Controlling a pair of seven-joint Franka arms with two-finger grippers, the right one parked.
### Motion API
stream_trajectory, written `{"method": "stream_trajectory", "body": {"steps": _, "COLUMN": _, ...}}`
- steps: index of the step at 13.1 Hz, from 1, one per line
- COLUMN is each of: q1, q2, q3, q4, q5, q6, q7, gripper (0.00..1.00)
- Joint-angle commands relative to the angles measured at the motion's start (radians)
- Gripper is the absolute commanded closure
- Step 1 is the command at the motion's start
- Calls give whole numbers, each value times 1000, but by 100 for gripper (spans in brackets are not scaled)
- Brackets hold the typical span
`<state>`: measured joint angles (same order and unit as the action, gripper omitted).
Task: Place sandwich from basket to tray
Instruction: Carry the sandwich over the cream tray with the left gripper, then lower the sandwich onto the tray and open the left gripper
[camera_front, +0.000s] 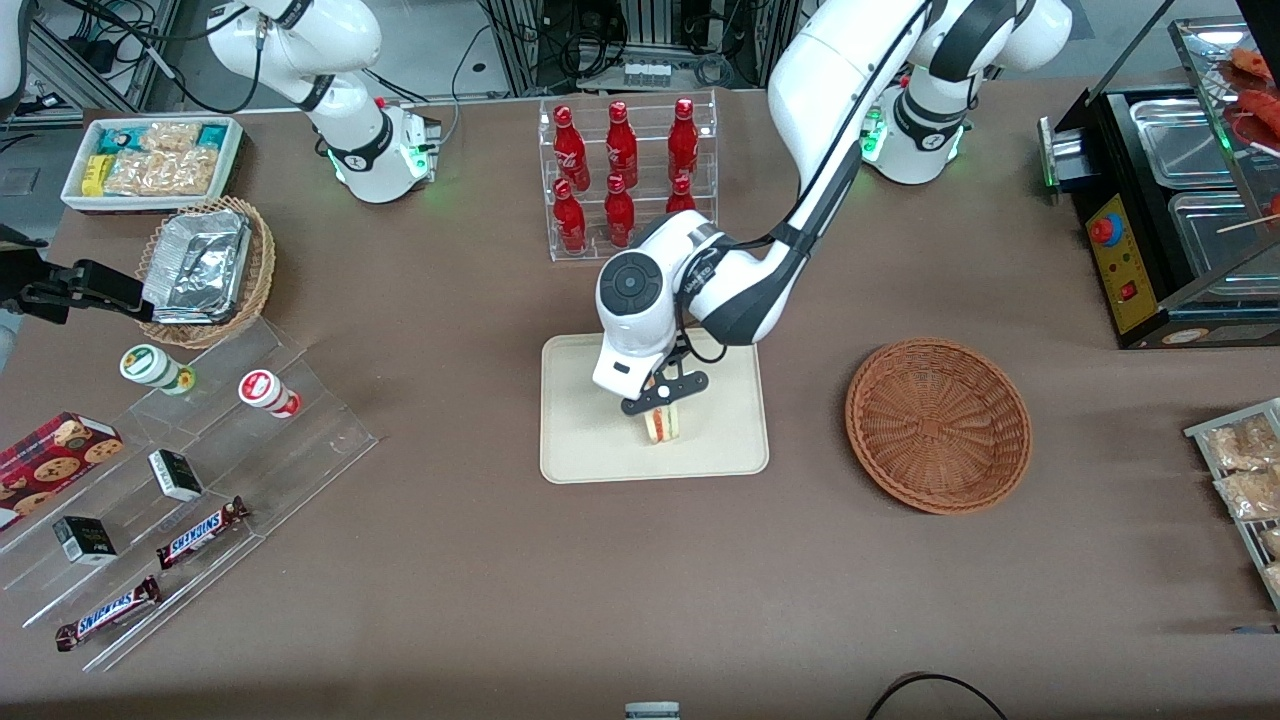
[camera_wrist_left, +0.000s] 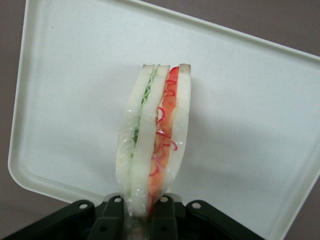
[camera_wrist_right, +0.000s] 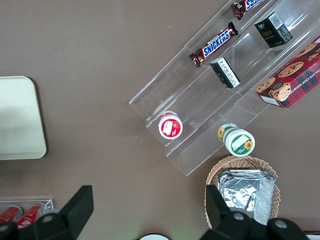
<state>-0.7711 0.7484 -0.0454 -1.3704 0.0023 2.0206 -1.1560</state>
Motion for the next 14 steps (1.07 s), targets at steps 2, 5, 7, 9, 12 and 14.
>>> {"method": "stream_trajectory", "body": {"steps": 2, "q1": -17, "q2": 37, "q3": 18, "q4": 45, "q5": 19, "q6": -20, "q7": -77, "gripper": 100}}
{"method": "stream_trajectory", "body": {"steps": 5, "q1": -19, "q2": 49, "q3": 18, "q4": 47, "q5": 21, "q6": -19, "q7": -108, "gripper": 67}}
{"method": "stream_trajectory", "body": {"steps": 7, "q1": -19, "q2": 45, "q3": 18, "q4": 48, "q5": 22, "q6": -20, "q7": -106, "gripper": 0}}
{"method": "stream_trajectory", "body": {"steps": 9, "q1": -17, "q2": 39, "q3": 18, "q4": 48, "q5": 22, "q6": -20, "q7": -106, "gripper": 0}}
{"method": "stream_trajectory", "body": {"steps": 12, "q1": 3, "q2": -20, "q3": 18, "q4": 48, "q5": 21, "q6": -42, "q7": -93, "gripper": 0}}
{"method": "stream_trajectory", "body": {"steps": 14, "q1": 10, "q2": -78, "q3": 18, "q4": 48, "q5": 18, "q6": -97, "q7": -41, "gripper": 0}}
